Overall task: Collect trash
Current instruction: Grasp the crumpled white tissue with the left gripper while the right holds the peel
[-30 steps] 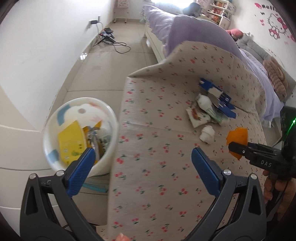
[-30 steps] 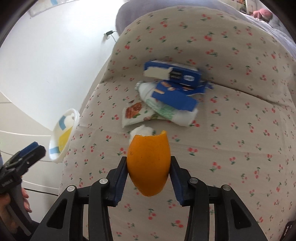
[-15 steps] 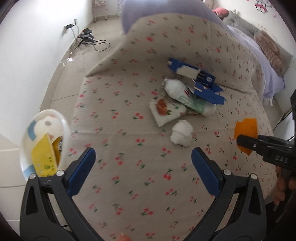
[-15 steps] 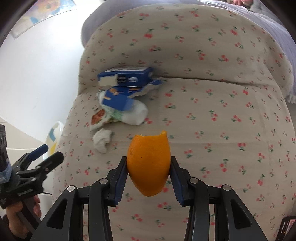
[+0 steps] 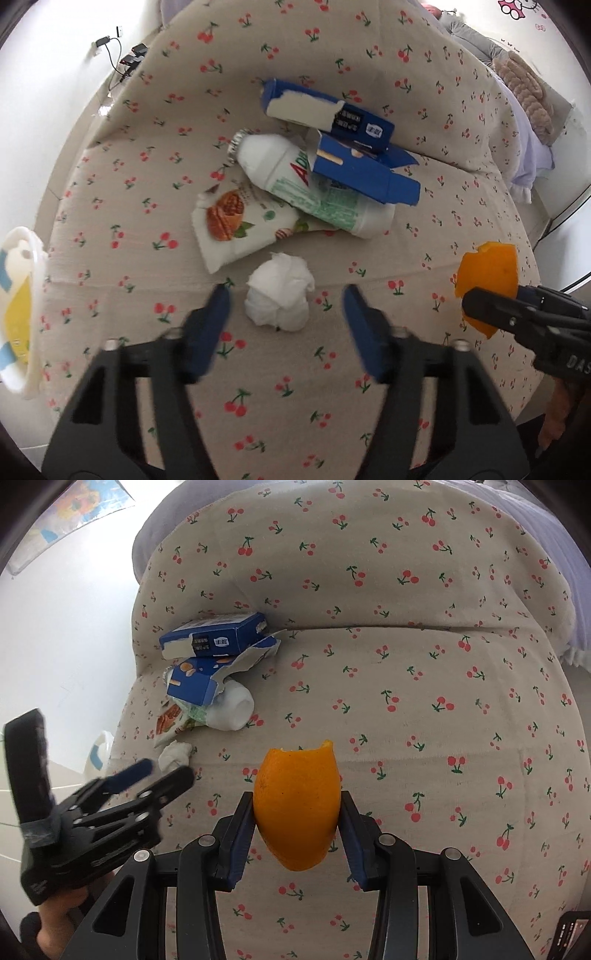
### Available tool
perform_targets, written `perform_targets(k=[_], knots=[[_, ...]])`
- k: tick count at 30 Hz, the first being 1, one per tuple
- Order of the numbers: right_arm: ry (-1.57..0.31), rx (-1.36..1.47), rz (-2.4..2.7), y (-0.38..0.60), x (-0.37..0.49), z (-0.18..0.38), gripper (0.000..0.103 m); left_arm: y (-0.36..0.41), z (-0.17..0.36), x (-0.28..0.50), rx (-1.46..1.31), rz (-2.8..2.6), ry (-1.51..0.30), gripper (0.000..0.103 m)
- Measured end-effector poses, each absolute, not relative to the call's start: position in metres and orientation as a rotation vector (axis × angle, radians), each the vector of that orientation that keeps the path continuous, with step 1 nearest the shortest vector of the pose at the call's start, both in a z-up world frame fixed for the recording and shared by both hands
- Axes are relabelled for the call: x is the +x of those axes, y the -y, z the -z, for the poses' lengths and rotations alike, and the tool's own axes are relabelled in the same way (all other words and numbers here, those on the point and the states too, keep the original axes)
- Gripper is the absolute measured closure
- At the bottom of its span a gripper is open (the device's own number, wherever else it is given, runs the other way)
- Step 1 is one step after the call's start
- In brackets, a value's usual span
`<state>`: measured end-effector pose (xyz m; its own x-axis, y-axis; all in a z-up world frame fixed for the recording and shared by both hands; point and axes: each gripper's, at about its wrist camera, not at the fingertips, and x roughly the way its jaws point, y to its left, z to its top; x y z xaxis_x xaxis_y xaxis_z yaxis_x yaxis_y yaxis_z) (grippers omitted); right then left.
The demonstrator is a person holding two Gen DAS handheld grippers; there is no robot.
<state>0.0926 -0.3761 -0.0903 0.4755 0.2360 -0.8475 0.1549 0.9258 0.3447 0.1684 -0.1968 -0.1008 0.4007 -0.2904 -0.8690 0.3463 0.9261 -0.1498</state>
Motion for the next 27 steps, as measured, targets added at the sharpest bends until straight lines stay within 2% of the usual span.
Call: perform_targets(k=[1, 3, 6, 27], knots=[[-1.080, 0.406, -0.053, 0.378, 0.091, 0.088, 0.058, 0.197, 0.100, 0.168, 0.066, 0.400, -1.066, 0.051], [-1.078, 0.407, -0.054, 0.380, 0.091, 0.086, 0.058, 0.197, 0.100, 0.170, 0.070, 0.406, -1.065, 0.068], [-1.076, 0.406, -0.055, 0.380, 0.093, 0.086, 0.058, 0.193, 0.100, 0.172, 0.064, 0.415, -1.066, 0.077], [-1.023, 0.370, -0.096, 0.350, 0.090, 0.059, 0.058, 0.150, 0.069, 0.157, 0.004, 0.475, -1.047, 0.079]])
